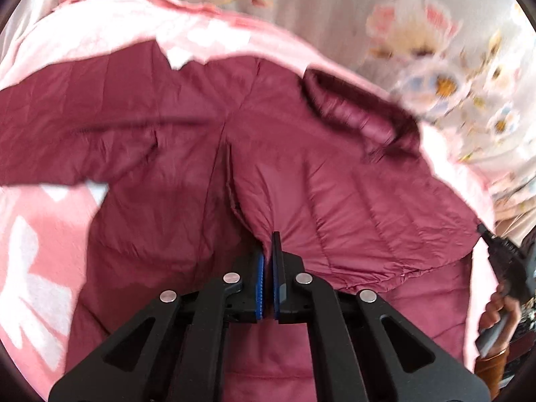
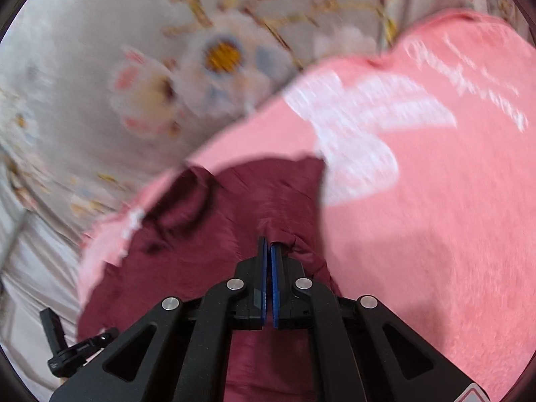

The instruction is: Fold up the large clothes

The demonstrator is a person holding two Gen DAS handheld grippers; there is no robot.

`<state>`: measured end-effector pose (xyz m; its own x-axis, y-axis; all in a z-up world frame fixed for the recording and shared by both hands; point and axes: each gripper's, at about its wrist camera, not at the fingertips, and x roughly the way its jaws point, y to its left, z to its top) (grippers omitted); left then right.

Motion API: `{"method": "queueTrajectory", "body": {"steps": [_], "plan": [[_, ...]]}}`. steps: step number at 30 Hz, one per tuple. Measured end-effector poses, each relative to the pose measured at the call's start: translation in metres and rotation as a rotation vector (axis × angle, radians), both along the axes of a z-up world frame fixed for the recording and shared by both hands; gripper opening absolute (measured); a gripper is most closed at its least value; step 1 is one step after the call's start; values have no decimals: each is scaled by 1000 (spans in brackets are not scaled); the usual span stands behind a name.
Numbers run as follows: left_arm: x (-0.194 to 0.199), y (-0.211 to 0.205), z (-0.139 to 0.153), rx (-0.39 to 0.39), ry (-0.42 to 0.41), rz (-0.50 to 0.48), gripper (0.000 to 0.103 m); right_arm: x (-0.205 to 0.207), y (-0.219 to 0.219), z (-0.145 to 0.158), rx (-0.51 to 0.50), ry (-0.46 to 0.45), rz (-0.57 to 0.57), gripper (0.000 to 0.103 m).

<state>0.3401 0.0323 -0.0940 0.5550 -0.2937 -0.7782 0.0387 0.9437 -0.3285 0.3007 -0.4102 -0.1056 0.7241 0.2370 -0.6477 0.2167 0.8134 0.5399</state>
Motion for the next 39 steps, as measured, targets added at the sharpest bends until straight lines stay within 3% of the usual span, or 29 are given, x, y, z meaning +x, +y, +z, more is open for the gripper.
{"method": "queueTrajectory", "body": {"steps": [5, 8, 9, 12, 15, 17, 21, 28, 39], "plan": [[-3, -1, -13, 14, -2, -16, 3, 1, -7, -33, 38, 83, 9, 0], [-3, -7, -15, 55, -16, -24, 3, -12, 0, -11, -38, 90, -35, 6], [-4, -8, -16, 65, -21, -25, 3, -22, 6, 4, -92, 67, -61, 13], [-9, -11, -16, 91, -49, -22, 4, -41, 38, 43, -228, -4, -80, 14], [-11, -15, -16, 117, -72, -14, 4, -39, 105, 73, -293, -69, 106, 13], [-12, -16, -16, 126, -79, -10, 4, -31, 147, 75, -323, -77, 213, 8], [-12, -13, -17, 111, -84, -8, 4, -9, 200, 44, -345, -21, 305, 6], [-15, -10, -18, 90, -95, -7, 4, 5, 216, -11, -345, 121, 311, 3], [-15, -4, -18, 29, -91, 0, 6, -2, 225, -22, -411, 91, 291, 0]]}}
